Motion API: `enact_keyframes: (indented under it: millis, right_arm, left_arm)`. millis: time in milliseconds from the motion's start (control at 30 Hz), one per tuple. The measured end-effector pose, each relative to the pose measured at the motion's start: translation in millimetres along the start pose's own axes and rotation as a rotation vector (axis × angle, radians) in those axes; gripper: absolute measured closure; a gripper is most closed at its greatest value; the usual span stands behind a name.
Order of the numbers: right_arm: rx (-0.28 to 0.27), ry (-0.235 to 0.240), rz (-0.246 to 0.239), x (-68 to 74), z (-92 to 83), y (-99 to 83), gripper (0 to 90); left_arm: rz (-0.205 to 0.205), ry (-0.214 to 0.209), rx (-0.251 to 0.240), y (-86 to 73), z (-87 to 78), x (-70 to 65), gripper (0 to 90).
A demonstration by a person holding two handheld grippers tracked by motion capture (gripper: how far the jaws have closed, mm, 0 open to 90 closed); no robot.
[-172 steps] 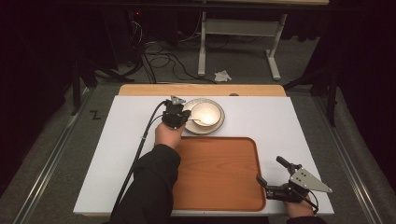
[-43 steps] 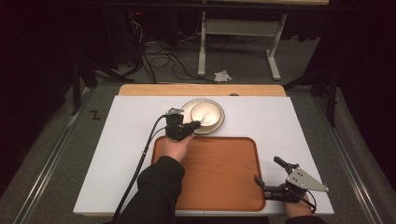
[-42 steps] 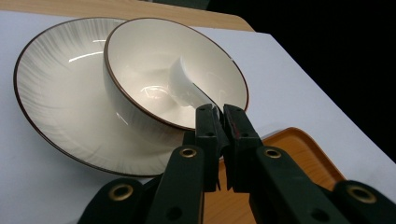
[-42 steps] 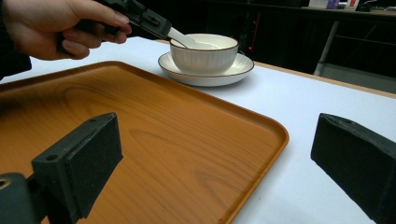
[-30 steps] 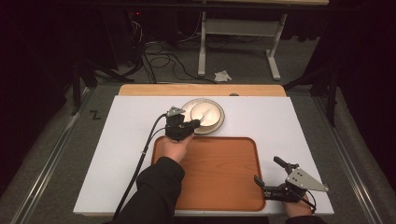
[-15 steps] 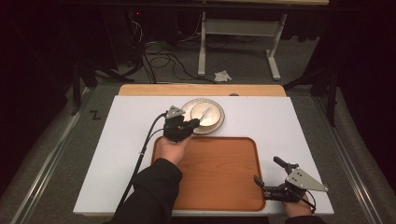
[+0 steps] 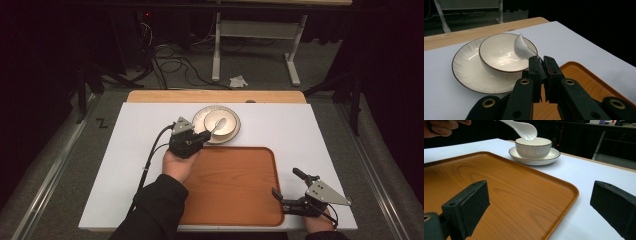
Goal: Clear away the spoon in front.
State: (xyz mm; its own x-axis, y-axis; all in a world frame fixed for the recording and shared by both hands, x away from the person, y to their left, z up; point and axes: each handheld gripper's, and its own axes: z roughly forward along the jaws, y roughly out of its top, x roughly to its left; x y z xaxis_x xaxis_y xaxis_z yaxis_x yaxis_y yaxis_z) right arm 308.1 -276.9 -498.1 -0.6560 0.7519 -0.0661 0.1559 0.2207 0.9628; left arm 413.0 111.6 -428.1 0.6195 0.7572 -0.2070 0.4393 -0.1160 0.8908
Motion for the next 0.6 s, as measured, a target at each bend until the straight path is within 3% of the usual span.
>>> enact_keyframes:
  millis: [233, 600]
  right_arm:
    - [0.001, -0.001, 0.004, 0.0, -0.2, -0.4, 2.9]
    - [0.007, -0.005, 0.001, 0.3, -0.2, -0.7, 2.9]
  left_arm:
    - [0.007, -0.007, -0.011, -7.1, -16.8, 0.8, 85.6]
    - [-0.005, -0.016, -0.031, -33.6, -54.6, 2.4, 85.5]
